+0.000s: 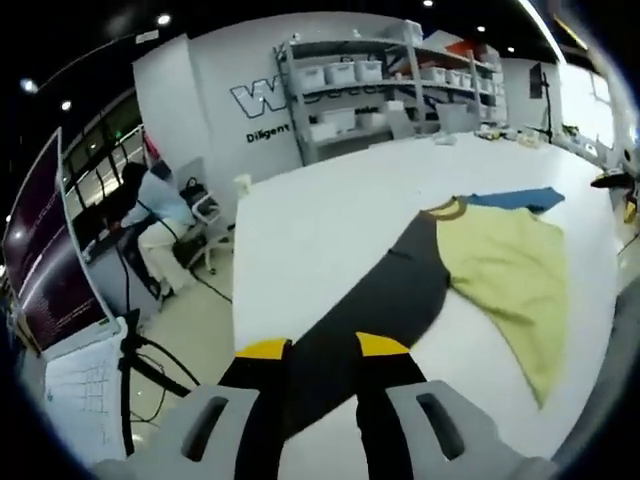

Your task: Fold the garment on the visible template until the final outline fits inside the template.

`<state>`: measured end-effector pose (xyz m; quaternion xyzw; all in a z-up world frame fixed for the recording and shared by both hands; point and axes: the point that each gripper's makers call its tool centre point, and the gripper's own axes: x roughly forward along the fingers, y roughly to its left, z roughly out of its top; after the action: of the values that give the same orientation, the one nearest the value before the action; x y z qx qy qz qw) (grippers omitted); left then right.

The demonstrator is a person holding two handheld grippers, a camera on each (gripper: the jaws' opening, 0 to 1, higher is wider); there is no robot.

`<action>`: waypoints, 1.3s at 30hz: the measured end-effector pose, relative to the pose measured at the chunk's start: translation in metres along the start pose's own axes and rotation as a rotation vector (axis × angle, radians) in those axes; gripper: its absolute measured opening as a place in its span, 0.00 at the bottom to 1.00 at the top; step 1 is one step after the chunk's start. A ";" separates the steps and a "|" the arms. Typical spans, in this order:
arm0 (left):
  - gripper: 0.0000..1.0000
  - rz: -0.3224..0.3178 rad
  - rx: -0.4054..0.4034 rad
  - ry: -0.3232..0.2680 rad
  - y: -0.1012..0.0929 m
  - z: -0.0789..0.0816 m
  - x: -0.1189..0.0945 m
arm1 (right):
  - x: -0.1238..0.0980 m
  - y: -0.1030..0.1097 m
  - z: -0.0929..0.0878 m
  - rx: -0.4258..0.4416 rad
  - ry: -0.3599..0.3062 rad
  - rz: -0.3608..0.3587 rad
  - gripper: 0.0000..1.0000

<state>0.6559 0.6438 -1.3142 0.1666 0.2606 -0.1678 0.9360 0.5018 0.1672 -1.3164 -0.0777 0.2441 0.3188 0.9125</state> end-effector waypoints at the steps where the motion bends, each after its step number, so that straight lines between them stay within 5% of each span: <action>1: 0.25 -0.010 0.005 -0.005 -0.004 0.001 0.000 | 0.000 0.000 -0.001 -0.001 0.001 0.000 0.92; 9: 0.40 -0.158 0.066 -0.042 -0.051 0.006 -0.005 | 0.001 0.001 -0.007 0.006 0.005 0.004 0.91; 27: 0.74 -0.357 0.099 -0.045 -0.121 -0.002 -0.016 | 0.005 -0.003 -0.001 0.015 -0.016 0.012 0.88; 39: 0.73 -0.470 0.145 -0.001 -0.163 -0.027 -0.023 | 0.014 -0.007 -0.009 0.010 -0.002 0.030 0.83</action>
<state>0.5601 0.5146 -1.3597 0.1679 0.2790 -0.3994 0.8570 0.5126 0.1666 -1.3310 -0.0692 0.2458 0.3315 0.9083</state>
